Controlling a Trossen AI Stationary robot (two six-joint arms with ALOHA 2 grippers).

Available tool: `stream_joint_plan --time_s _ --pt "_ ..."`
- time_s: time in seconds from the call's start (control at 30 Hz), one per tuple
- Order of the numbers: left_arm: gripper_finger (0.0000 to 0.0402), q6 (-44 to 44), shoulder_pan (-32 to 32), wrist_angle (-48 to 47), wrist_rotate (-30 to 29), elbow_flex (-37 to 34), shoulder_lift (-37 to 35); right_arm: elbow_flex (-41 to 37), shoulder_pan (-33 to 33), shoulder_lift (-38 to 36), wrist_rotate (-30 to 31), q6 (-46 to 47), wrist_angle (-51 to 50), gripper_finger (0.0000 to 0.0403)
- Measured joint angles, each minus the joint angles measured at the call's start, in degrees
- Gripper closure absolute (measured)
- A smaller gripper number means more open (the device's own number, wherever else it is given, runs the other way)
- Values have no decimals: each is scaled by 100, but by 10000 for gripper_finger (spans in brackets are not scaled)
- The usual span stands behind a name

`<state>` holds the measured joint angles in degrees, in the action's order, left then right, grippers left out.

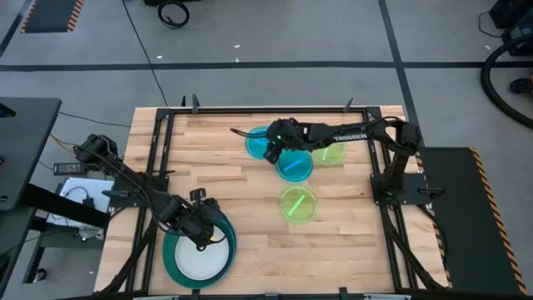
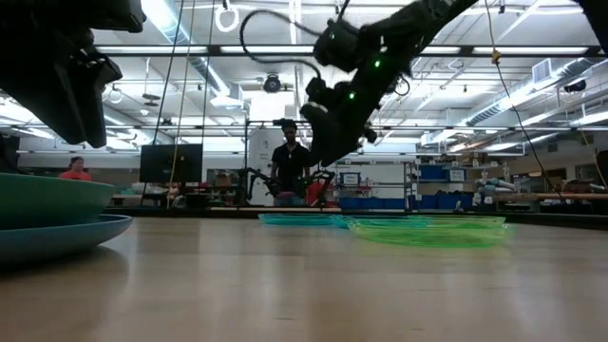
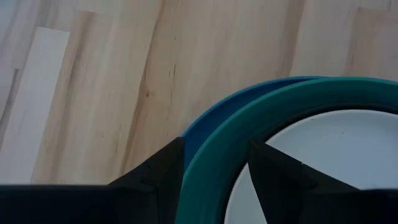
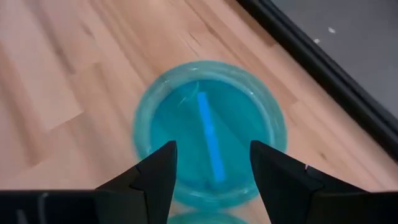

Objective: Stack plastic plates
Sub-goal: Stack the top light blue plate on top of the white plate

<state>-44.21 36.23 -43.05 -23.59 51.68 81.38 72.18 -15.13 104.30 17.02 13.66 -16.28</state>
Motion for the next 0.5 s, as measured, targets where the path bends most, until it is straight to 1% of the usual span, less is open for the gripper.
stream_joint_plan --time_s 0.1,0.23,0.3,0.43,0.5 --pt "221 -7 0 14 -2 0 0 -11 -276 184 -169 35 4 191" --pt "221 -8 0 25 -2 0 -2 -7 -750 426 -712 312 14 193" --pt "221 -9 0 29 -2 0 -1 -8 -963 516 -938 457 8 196" --pt "221 -4 0 22 -2 0 -2 -7 -1243 596 -1199 606 5 207" --pt "221 13 0 22 0 0 -2 -7 -1380 628 -1456 667 -64 213"
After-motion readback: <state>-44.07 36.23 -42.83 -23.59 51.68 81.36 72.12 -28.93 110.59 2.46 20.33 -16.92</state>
